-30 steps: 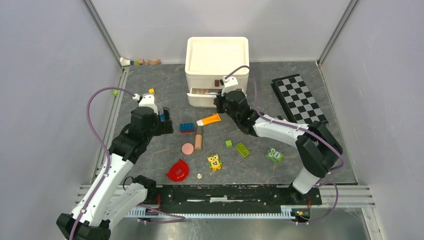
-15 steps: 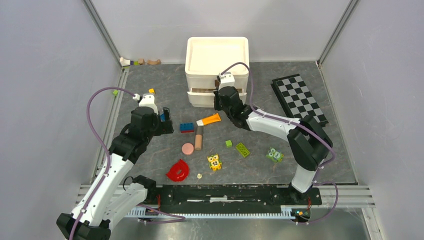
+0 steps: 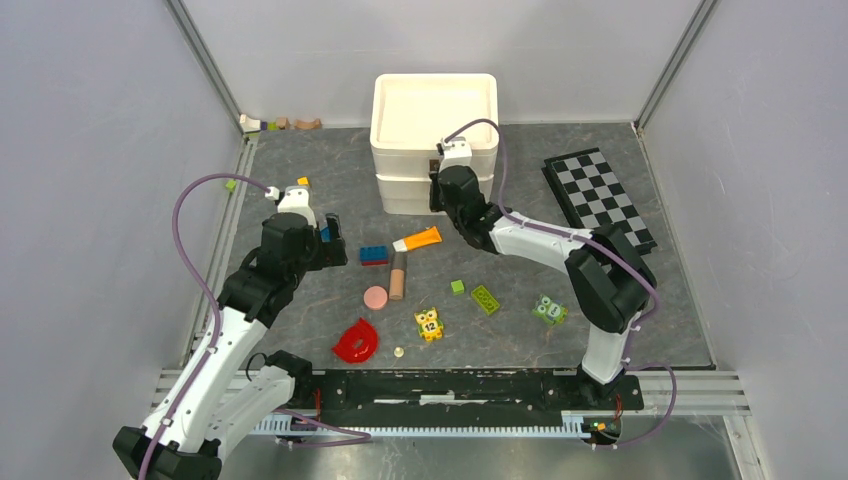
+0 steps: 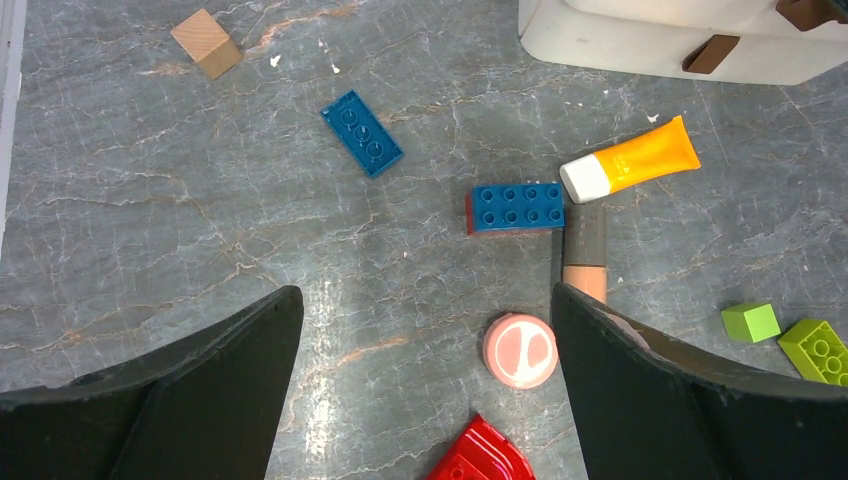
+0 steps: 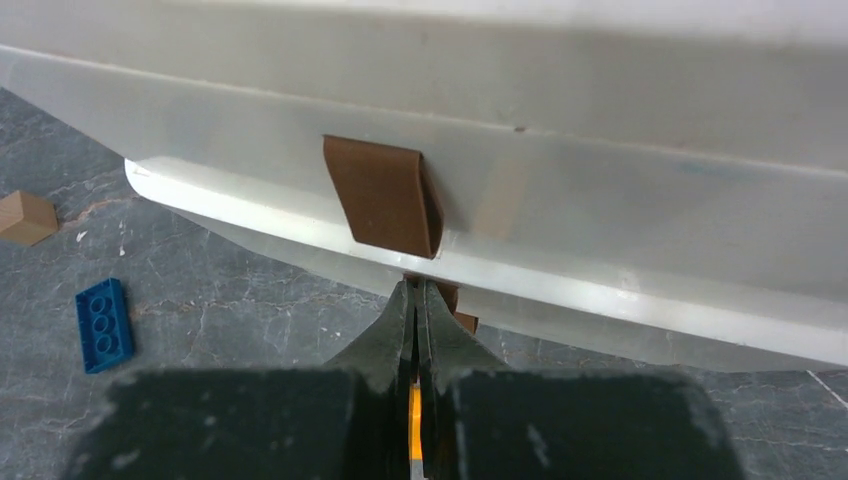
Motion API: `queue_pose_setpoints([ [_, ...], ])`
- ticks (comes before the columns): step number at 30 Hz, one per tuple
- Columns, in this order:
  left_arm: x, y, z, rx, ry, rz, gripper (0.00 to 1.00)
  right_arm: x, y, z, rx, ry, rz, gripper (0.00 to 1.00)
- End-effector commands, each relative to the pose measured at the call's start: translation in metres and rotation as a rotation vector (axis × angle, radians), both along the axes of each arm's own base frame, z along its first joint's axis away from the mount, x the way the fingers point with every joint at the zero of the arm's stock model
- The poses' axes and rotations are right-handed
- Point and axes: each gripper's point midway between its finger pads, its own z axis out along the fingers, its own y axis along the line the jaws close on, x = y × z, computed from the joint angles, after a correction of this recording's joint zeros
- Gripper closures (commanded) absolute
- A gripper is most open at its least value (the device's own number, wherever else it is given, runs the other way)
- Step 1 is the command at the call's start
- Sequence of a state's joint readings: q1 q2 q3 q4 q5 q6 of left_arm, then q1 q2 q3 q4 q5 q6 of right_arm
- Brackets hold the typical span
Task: Organize the makeup
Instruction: Close the drawer in the storage box.
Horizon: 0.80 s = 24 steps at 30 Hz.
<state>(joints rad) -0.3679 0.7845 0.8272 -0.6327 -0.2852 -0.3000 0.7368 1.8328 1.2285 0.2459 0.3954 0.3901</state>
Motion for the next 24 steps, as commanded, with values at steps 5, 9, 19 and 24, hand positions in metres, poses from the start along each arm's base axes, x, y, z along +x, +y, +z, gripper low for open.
queue_pose_setpoints([
  [5,0.005,-0.001,0.007,0.006,-0.038,-0.018,0.00,0.023,-0.015,0.022,0.037,-0.135,-0.080,1.00],
  [9,0.006,-0.001,0.007,0.006,-0.039,-0.017,0.00,0.025,-0.016,0.018,0.032,-0.144,-0.081,0.95],
  [19,0.006,-0.001,0.007,0.007,-0.037,-0.018,0.00,0.006,-0.020,0.028,0.042,-0.133,-0.027,0.67],
  [24,0.006,-0.001,0.005,0.011,-0.032,-0.018,0.00,-0.002,-0.025,0.043,0.087,-0.143,-0.030,0.48],
])
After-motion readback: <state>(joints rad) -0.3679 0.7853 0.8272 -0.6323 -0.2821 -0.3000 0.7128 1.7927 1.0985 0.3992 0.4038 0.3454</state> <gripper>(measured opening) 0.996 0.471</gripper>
